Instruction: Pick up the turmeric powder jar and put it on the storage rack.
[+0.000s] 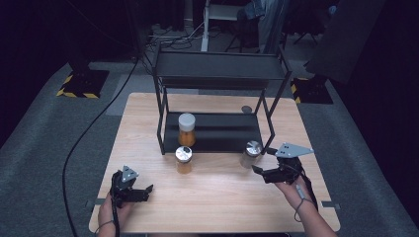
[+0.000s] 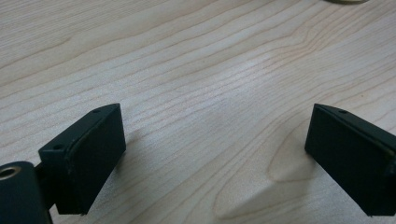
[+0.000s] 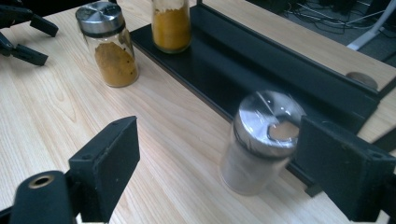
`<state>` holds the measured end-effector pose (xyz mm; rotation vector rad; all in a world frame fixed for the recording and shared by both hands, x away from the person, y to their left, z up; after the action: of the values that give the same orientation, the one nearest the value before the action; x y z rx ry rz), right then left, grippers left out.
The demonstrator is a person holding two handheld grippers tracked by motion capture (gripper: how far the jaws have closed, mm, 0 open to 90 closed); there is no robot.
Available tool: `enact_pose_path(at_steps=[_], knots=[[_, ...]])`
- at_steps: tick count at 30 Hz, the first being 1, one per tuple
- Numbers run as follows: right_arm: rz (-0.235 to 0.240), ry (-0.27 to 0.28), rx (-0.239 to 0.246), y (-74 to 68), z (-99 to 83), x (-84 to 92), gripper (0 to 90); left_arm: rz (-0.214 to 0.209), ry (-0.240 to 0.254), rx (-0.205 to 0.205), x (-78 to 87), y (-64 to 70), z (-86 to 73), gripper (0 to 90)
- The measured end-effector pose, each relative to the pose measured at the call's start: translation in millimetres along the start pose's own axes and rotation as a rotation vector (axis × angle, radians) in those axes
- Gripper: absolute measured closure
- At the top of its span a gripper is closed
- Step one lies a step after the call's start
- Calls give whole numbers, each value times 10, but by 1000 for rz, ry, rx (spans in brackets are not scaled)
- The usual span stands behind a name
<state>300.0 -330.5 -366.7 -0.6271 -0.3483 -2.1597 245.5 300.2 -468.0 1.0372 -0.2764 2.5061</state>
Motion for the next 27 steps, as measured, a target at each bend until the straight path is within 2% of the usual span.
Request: enact_pose_path(at_steps=[13, 27], knots=[[31, -4, 49, -21, 276, -203, 138, 1, 0, 2, 7, 6, -8, 53], [64, 10, 74, -61, 506, -392, 138, 3, 1, 4, 6, 8, -7, 53]])
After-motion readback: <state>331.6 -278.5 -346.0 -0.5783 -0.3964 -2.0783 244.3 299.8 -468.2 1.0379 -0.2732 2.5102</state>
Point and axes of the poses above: each handheld gripper's, and its own axes: x roughly backward along the jaws, z roughly out of its top, y roughly to its right, the point moved 1 cm from there along -x, roughly forward along the jaws, and after that the axes turned 2 degrees about z, right-handed, at the moved point
